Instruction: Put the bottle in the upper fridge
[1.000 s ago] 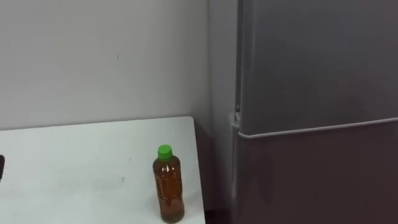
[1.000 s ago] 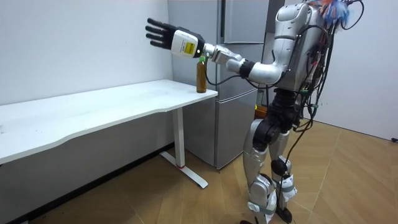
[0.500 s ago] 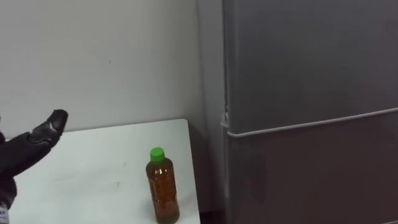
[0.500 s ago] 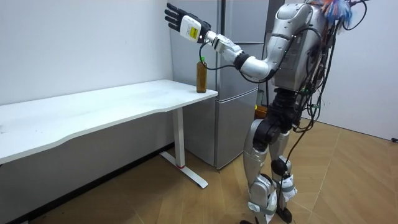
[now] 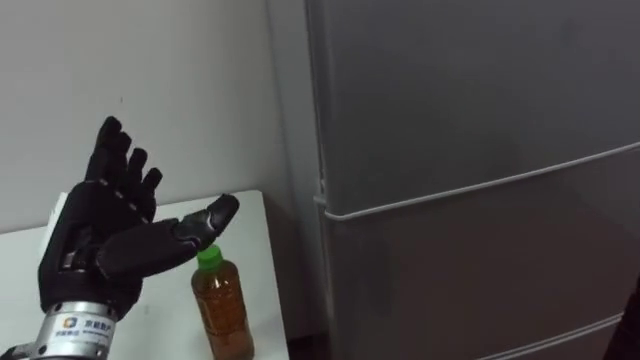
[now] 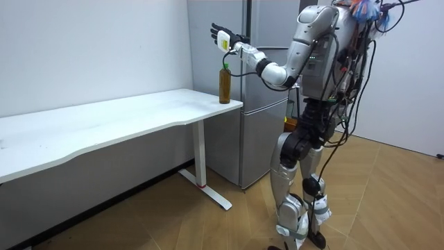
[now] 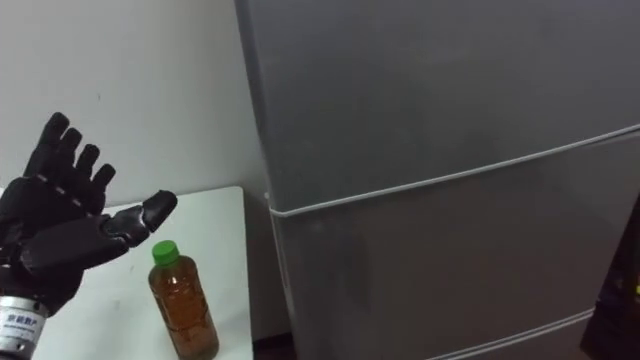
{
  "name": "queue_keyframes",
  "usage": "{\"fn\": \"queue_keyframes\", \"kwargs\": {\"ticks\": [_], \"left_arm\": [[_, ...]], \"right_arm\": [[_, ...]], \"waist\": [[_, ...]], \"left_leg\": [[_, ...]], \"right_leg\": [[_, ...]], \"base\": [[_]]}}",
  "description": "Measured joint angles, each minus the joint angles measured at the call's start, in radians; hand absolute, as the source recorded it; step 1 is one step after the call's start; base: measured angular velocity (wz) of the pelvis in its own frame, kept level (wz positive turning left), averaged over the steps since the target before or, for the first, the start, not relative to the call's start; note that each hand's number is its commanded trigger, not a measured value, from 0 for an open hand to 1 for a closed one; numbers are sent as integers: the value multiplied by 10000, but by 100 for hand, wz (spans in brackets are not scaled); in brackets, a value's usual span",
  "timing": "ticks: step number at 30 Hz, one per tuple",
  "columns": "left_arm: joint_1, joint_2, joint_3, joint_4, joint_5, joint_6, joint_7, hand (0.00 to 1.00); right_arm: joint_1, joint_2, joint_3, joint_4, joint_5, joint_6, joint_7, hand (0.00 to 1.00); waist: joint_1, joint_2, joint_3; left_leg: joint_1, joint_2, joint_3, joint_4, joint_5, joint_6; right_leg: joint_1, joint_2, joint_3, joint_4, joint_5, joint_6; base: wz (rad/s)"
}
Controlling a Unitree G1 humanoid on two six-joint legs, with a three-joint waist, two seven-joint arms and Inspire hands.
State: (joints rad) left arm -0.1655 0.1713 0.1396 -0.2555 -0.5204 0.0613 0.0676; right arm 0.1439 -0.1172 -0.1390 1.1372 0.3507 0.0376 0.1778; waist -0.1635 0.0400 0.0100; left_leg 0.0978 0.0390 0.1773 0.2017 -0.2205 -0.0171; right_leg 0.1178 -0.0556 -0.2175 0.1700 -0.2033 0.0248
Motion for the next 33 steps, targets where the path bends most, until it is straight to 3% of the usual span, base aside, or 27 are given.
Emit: {"fn": "queue_keyframes", "kwargs": {"ticks": [4,10,17,23,26,33], "left_arm": [[-403,0,-125,28,20,204,-204,0],[-944,1,-587,33,42,267,-649,0],[-1214,1,-883,100,118,602,-1021,0],[-1326,3,-1120,99,118,723,-1362,0],[-1702,24,-1128,99,111,841,-1476,0],[-1991,24,-1320,98,120,902,-1715,0]], "right_arm": [[-98,11,6,25,-43,84,20,0],[-111,-45,-6,33,-40,95,193,0],[-305,-103,-22,115,-42,283,219,0],[-616,-144,-17,446,-23,301,224,0],[-798,-151,-7,706,-12,315,218,0],[-915,-247,25,854,17,504,219,0]], "waist": [[-47,-13,-58],[-195,40,-67],[-531,234,28],[-701,278,23],[-711,273,26],[-750,386,-48]], "left_leg": [[-19,4,72,6,0,0],[-5,4,173,-7,0,1],[24,9,164,-34,0,1],[6,11,160,-34,1,1],[-31,12,164,-33,0,1],[-26,16,178,-33,1,1]], "right_leg": [[-49,-3,50,8,3,0],[-49,-2,132,-23,26,8],[-60,16,150,-15,28,5],[-88,19,128,-25,27,4],[-137,19,130,-13,33,-1],[-136,20,130,-19,34,-3]], "base": [[-2],[-4],[0],[0],[0],[0]]}}
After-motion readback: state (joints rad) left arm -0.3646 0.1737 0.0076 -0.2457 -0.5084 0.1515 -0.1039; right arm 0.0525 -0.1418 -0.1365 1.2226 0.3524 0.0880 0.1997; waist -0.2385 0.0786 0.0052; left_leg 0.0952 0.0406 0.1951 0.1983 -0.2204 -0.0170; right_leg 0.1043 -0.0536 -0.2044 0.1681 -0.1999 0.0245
